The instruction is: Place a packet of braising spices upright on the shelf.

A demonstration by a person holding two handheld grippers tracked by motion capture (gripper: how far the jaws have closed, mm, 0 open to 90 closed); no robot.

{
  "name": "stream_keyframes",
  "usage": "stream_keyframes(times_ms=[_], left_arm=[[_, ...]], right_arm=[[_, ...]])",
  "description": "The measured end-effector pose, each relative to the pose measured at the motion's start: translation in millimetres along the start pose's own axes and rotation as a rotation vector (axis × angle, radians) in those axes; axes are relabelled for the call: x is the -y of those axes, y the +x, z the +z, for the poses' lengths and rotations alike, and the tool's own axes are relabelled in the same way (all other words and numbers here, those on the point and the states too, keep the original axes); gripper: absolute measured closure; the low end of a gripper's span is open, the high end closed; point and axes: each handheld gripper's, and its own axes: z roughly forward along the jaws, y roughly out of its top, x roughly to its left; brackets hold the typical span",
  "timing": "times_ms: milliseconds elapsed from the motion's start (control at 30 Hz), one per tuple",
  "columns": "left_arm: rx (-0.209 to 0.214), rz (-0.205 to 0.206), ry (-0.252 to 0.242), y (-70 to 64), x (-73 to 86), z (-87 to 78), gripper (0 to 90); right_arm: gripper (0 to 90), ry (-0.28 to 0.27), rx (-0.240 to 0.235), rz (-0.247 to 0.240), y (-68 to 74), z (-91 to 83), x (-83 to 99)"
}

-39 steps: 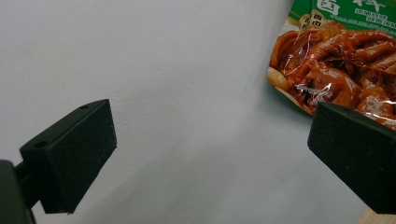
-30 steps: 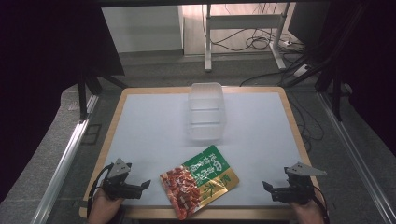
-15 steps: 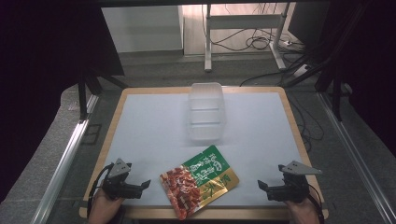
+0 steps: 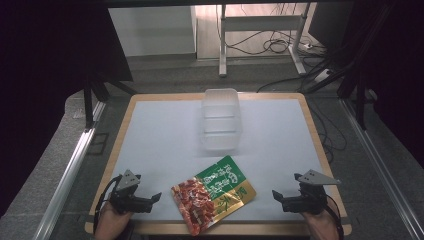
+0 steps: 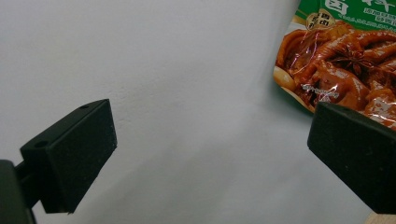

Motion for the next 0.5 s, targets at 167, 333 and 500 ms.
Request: stream_keyframes(times_ms=[167, 333, 500], left_arm=[[-0.001, 0.004, 0.002, -1.2, -0.2, 0.5, 1.2], [-0.001, 0.007, 0.003, -1.4, -0.2, 0.6, 1.2], [-0.003, 0.013, 0.006, -1.8, -0.3, 0.8, 1.2]], right_arm=[[0.0, -0.006, -0.010, -0.018, 3.0, 3.8, -3.3], [0.0, 0.001, -0.024, -0.051, 6.8, 8.7, -7.5], [0.0, 0.005, -0.039, -0.066, 10.3, 13.8, -10.4]])
